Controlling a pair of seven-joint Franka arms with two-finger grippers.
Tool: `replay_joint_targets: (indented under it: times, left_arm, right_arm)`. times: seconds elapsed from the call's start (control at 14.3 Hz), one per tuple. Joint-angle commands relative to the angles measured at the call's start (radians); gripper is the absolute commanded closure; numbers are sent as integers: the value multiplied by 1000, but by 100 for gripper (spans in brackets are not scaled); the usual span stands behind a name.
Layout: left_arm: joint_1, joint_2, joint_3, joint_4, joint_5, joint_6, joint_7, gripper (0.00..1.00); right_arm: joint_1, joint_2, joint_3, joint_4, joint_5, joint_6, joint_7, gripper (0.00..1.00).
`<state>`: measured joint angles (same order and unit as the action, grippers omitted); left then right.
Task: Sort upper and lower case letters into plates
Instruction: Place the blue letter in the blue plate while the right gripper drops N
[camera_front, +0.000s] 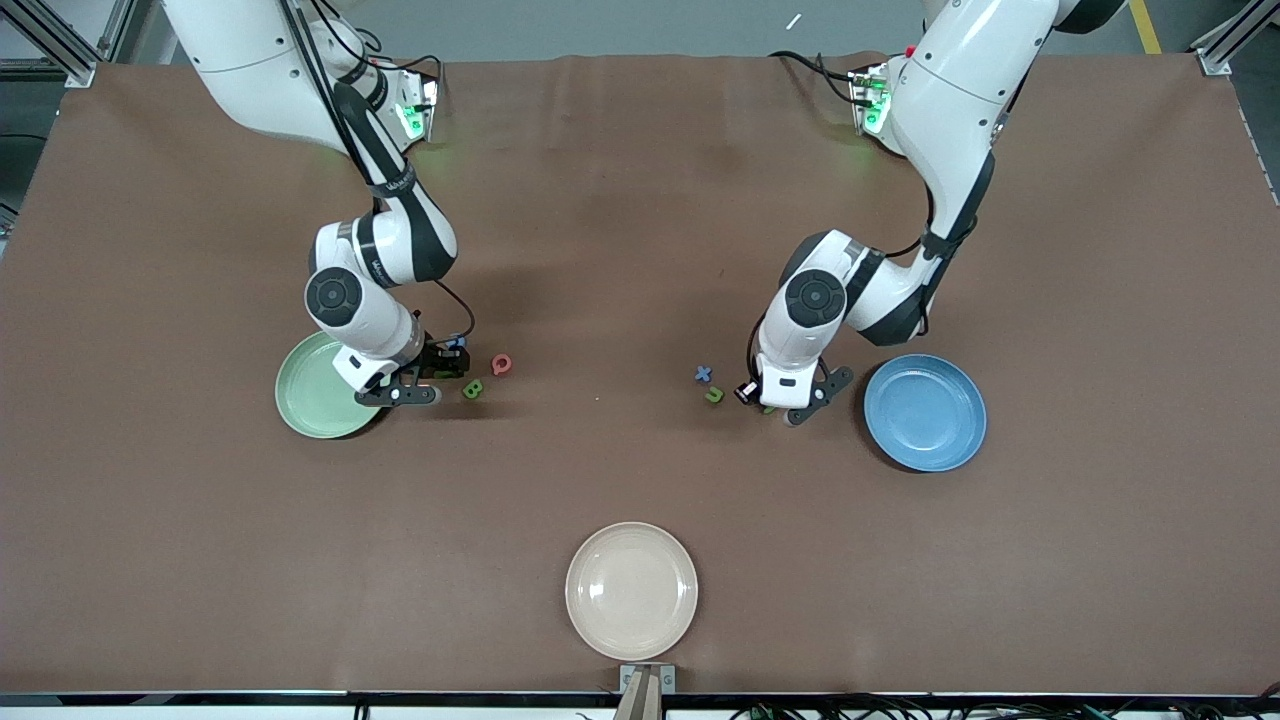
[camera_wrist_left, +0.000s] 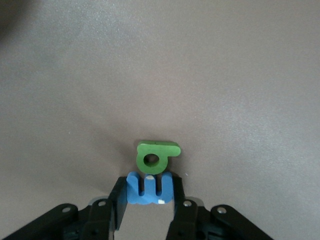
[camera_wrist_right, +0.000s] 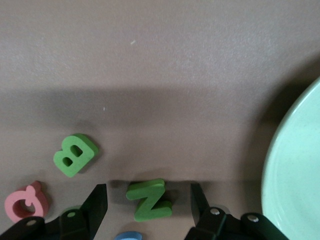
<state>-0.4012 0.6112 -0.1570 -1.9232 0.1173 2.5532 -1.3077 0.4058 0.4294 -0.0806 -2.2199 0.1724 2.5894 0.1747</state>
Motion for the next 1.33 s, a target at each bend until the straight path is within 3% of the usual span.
replay_joint_targets:
  times: [0.0,0.14,0.49,0.56,0.91,1.05,1.26]
  left_arm:
    - [-2,-11,2,-7,22,4,-28,79]
    - [-1,-65,-4,-14,22,-52,-24,79]
    - [47,-204,-16,-16,12,-252,82,79]
    - [59,-224,-16,-16,12,-286,153,79]
    - [229,-280,-16,-52,13,-333,601,79]
    - [298,-280,-16,-83,13,-332,749,79]
    - [360,-262,-15,-99,22,-318,862,79]
  right_arm:
    - [14,-3,-7,-20,13,6,15,28]
    - [14,-3,-7,-21,13,6,15,40]
    - [5,-6,-7,-15,13,-6,9,90]
    - [4,-18,-10,-9,13,-32,11,95]
    - [-68,-93,-21,130,-5,-352,0,97]
    - [-119,-115,-21,135,-75,-380,-38,98]
    - [-205,-120,-21,123,-96,-370,-179,98]
